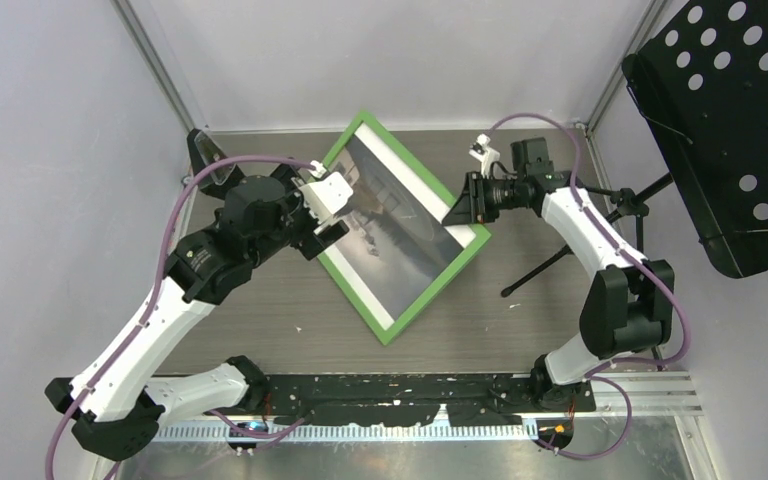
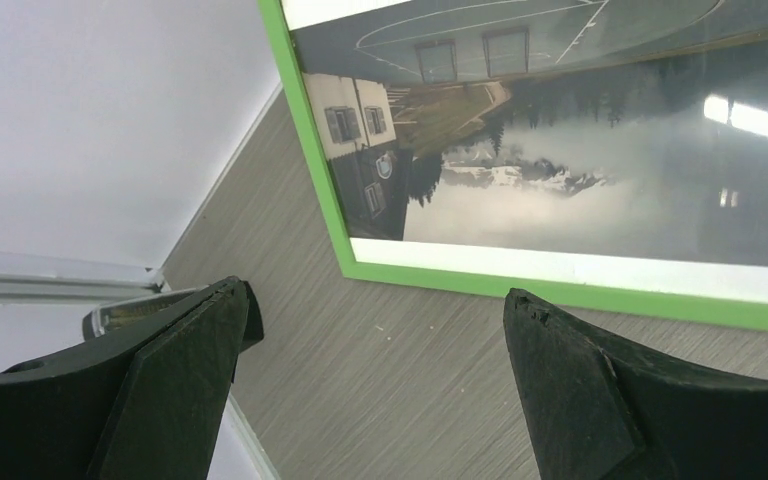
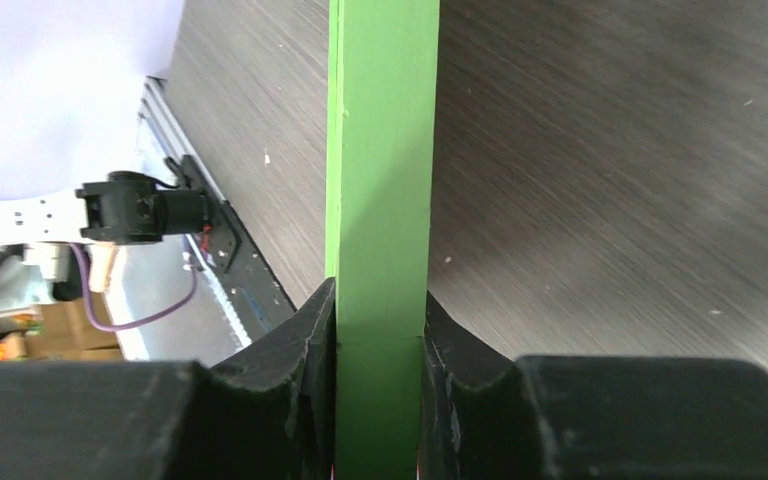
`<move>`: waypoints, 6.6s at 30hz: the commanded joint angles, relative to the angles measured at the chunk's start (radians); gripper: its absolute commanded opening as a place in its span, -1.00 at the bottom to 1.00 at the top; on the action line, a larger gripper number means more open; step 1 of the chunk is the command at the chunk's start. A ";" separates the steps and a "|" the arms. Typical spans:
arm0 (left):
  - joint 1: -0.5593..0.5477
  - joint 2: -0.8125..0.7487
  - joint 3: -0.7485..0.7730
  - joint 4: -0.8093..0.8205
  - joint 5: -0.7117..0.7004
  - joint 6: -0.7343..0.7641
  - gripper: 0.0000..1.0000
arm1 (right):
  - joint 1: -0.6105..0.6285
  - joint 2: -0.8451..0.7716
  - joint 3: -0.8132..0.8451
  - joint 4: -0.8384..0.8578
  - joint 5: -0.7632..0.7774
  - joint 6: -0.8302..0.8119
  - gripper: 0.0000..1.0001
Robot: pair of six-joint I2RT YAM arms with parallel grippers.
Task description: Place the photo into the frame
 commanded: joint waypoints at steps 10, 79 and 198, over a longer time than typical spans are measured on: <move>0.007 0.015 -0.057 0.059 0.000 -0.028 0.99 | -0.084 0.064 -0.407 0.906 -0.216 0.373 -0.89; 0.449 0.678 -0.144 -0.029 0.445 -0.560 0.98 | -0.080 0.207 -0.294 0.185 0.258 -0.226 0.91; -0.040 0.515 -0.493 0.125 -0.169 -0.116 0.99 | 0.017 0.826 0.770 -0.133 0.284 -0.280 0.91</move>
